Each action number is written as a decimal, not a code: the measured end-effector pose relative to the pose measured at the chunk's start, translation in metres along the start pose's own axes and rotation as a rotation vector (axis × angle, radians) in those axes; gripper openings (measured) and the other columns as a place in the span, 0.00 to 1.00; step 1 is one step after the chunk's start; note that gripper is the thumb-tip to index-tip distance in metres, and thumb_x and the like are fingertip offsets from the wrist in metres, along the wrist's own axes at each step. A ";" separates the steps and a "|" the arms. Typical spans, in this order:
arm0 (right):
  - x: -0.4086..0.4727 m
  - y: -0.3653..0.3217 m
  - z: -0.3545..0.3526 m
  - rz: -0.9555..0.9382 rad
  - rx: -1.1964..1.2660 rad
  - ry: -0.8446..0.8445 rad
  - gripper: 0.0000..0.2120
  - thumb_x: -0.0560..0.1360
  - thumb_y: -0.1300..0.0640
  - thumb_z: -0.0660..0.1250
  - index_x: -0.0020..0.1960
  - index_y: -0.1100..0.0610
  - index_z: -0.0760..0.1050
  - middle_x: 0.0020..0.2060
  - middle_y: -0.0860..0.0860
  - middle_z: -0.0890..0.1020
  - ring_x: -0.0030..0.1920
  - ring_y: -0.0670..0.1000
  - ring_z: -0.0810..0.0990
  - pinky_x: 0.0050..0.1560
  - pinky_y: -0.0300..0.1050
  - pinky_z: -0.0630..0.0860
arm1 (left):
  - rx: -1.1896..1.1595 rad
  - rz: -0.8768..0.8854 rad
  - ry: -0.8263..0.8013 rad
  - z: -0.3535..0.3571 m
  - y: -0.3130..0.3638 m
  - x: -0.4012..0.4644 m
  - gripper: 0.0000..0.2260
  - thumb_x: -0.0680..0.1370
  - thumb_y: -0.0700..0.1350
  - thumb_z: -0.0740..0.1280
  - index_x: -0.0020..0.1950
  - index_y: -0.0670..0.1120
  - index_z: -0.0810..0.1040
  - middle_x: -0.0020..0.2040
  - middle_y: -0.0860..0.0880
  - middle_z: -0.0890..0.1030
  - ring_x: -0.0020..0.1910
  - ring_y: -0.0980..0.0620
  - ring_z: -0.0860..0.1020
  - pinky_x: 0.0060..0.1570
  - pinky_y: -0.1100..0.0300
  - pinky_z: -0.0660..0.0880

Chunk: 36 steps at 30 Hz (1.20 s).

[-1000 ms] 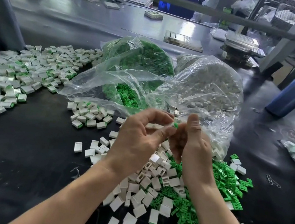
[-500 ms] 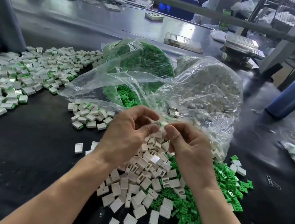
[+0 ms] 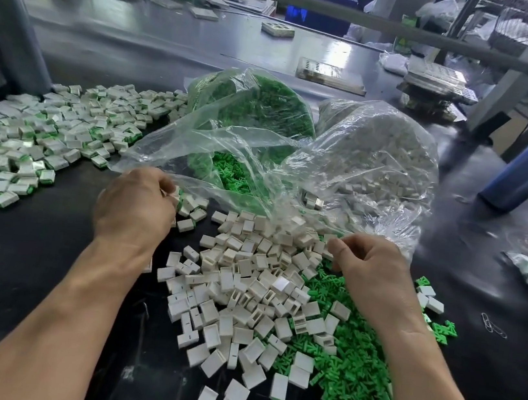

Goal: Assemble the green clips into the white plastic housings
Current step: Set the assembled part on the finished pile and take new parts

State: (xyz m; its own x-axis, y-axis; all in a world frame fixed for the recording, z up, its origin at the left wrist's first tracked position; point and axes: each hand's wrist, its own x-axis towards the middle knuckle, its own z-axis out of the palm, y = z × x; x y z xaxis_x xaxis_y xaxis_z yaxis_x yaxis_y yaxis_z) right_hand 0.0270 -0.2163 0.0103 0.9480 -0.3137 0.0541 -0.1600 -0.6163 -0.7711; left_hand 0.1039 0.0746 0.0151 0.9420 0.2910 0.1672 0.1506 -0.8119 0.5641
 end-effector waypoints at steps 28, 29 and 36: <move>0.002 0.000 0.003 0.074 -0.211 -0.143 0.04 0.75 0.47 0.78 0.43 0.43 0.84 0.36 0.40 0.83 0.39 0.41 0.81 0.41 0.42 0.76 | -0.152 0.556 -0.488 0.044 0.058 -0.063 0.07 0.75 0.56 0.74 0.52 0.60 0.84 0.51 0.63 0.76 0.56 0.57 0.75 0.67 0.53 0.75; 0.002 -0.001 0.004 0.073 -0.223 -0.139 0.05 0.75 0.47 0.77 0.42 0.44 0.83 0.36 0.40 0.83 0.39 0.42 0.81 0.41 0.43 0.78 | -0.148 0.559 -0.472 0.045 0.058 -0.063 0.07 0.75 0.56 0.74 0.52 0.59 0.84 0.51 0.63 0.76 0.56 0.57 0.76 0.67 0.54 0.74; 0.000 -0.002 0.007 0.058 -0.215 -0.138 0.06 0.78 0.51 0.74 0.43 0.45 0.81 0.40 0.42 0.83 0.41 0.43 0.82 0.41 0.40 0.80 | -0.178 0.563 -0.403 0.044 0.056 -0.063 0.02 0.79 0.54 0.71 0.50 0.58 0.81 0.50 0.63 0.76 0.54 0.59 0.76 0.62 0.61 0.70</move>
State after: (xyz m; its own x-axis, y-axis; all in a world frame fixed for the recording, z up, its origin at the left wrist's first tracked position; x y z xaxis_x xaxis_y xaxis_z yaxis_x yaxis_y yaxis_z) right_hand 0.0289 -0.2095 0.0074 0.9617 -0.2607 -0.0841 -0.2557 -0.7443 -0.6169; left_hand 0.0665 -0.0118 0.0003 0.9051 -0.3854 0.1796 -0.4099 -0.6786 0.6094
